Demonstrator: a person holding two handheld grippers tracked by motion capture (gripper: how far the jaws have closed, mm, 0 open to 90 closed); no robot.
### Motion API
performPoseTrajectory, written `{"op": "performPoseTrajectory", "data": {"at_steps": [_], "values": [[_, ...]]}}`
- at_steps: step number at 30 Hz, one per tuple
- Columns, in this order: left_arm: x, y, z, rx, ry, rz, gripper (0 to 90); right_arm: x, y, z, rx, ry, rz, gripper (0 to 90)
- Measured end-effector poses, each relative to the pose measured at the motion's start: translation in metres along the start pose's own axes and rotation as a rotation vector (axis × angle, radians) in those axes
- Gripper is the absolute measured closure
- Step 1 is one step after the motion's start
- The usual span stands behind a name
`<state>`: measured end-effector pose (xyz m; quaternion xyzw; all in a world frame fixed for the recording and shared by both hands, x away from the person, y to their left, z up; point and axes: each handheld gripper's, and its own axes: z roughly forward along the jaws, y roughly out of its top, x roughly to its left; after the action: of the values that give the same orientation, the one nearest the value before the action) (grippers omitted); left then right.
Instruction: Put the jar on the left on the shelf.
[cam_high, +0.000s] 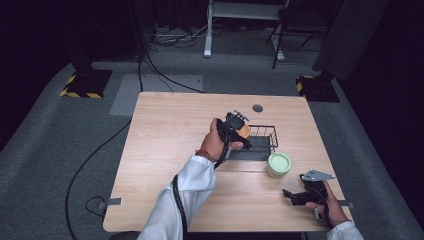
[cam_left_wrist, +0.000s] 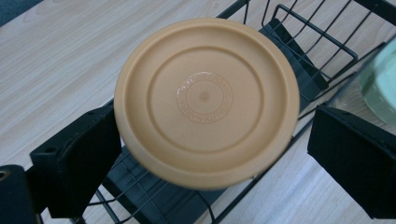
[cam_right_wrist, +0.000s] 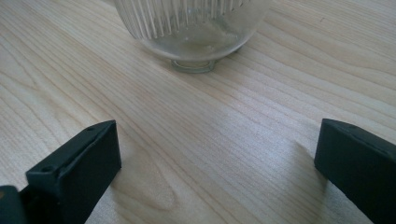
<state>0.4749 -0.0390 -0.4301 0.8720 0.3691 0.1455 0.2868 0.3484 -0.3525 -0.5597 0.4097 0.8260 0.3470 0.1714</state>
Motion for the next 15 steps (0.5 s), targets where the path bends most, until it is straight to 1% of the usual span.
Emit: {"op": "performPoseTrajectory", "data": {"at_steps": [2, 4, 7, 8, 10, 15], "values": [[-0.001, -0.001, -0.005, -0.002, 0.000, 0.024, 2.3, 0.000, 0.000, 0.000, 0.000, 0.000, 0.000, 0.4], [-0.002, -0.002, -0.010, -0.011, 0.002, 0.038, 2.4, 0.000, 0.000, 0.000, 0.000, 0.000, -0.001, 0.4], [-0.006, -0.003, -0.018, -0.023, -0.005, 0.069, 2.3, 0.000, 0.000, 0.000, 0.000, 0.001, -0.001, 0.3], [-0.007, -0.003, -0.020, -0.028, -0.005, 0.074, 2.2, 0.000, 0.000, 0.000, 0.000, 0.001, -0.001, 0.3], [-0.010, -0.004, -0.023, -0.026, 0.001, 0.100, 2.2, 0.000, 0.000, 0.000, 0.000, 0.001, -0.001, 0.3], [-0.016, -0.007, -0.031, -0.034, 0.000, 0.137, 2.2, 0.000, 0.000, 0.000, 0.000, 0.001, -0.001, 0.3]]}}
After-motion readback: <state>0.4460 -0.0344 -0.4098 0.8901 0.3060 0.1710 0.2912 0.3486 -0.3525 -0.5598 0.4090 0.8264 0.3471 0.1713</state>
